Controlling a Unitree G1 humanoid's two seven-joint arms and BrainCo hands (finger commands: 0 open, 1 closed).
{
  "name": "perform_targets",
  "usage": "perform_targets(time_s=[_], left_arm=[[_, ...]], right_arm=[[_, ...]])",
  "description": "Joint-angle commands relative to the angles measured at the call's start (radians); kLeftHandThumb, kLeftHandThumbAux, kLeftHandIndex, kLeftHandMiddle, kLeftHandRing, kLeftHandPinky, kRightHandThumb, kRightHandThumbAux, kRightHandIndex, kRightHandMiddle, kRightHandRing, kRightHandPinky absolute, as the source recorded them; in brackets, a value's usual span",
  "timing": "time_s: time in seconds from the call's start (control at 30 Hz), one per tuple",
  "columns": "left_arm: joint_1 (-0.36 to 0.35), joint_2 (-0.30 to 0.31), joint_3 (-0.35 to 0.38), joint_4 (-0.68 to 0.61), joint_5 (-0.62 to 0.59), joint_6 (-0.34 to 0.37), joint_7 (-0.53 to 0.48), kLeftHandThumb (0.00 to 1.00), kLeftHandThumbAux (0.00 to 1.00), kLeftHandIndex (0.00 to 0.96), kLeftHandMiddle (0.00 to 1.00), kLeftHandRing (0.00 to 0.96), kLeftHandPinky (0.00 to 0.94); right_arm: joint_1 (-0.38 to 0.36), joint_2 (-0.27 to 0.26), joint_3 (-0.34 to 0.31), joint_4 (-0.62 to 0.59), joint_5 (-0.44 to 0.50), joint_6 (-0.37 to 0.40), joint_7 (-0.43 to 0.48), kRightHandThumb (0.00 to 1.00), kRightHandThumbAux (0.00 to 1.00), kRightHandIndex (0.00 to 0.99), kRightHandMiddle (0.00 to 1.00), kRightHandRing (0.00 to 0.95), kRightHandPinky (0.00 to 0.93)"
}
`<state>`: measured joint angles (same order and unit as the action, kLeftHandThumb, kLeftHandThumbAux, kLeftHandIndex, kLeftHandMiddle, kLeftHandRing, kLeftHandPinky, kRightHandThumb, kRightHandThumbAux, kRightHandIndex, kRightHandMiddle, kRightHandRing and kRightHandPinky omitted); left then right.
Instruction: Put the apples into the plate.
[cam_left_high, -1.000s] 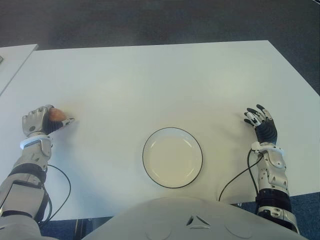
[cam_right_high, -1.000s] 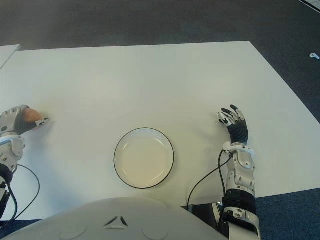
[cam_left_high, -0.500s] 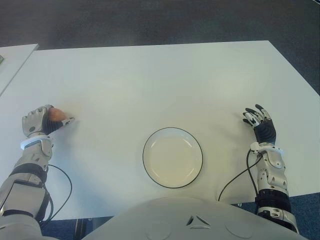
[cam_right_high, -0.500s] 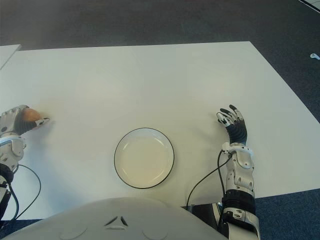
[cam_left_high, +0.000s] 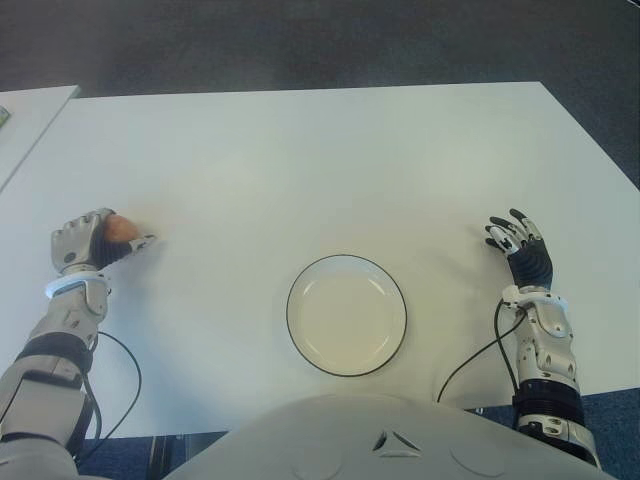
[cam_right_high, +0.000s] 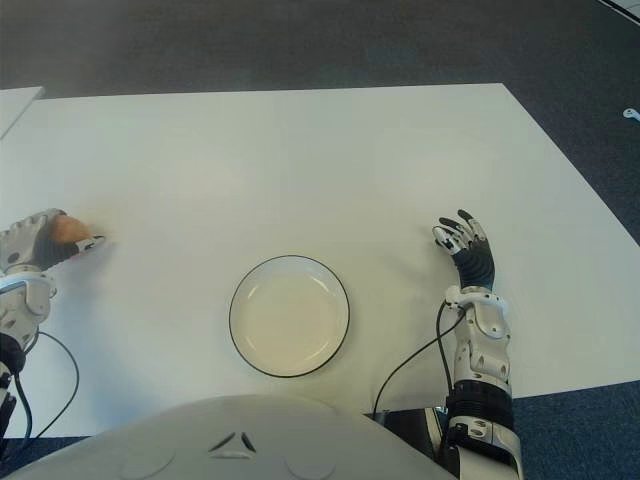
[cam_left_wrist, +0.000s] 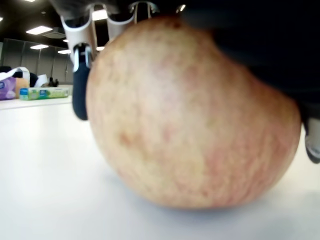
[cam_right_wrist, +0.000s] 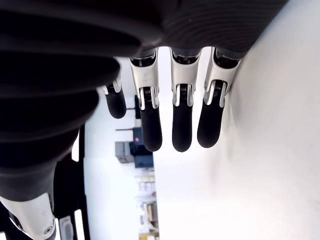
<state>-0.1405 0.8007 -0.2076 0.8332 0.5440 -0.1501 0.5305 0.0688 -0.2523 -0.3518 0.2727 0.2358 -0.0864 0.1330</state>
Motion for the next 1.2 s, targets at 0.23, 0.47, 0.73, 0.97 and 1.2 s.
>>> perform_targets(time_s=[0.23,0.47,0.73,0.97,1.2], left_arm=[[0.066,0.032,0.038,-0.349,0.062,0.080,-0.102,0.750,0.698,0.442,0.838,0.831,0.788],[0.087,0.044,0.052,-0.509,0.115,0.099,-0.164,0.751,0.697,0.442,0.861,0.849,0.765],[0.091,0.018,0.056,-0.615,0.143,0.121,-0.222,0.753,0.697,0.442,0.887,0.856,0.633],[0.031,-0.008,0.021,-0.632,0.188,0.114,-0.274,0.756,0.696,0.442,0.901,0.854,0.622],[0.001,-0.028,-0.013,-0.658,0.243,0.076,-0.291,0.757,0.695,0.443,0.898,0.847,0.574]], right_arm=[[0.014,0.017,0.009,-0.006,-0.002,0.072,-0.023,0.308,0.669,0.145,0.305,0.303,0.303],[0.019,0.024,0.014,-0.017,-0.008,0.068,-0.030,0.308,0.681,0.136,0.295,0.295,0.290],[0.020,0.023,0.032,-0.026,-0.028,0.080,-0.051,0.292,0.682,0.123,0.278,0.281,0.271],[0.020,0.024,0.036,-0.031,-0.025,0.097,-0.051,0.281,0.677,0.120,0.283,0.283,0.283],[0.026,0.026,0.039,-0.038,-0.021,0.103,-0.044,0.283,0.664,0.128,0.285,0.290,0.294]])
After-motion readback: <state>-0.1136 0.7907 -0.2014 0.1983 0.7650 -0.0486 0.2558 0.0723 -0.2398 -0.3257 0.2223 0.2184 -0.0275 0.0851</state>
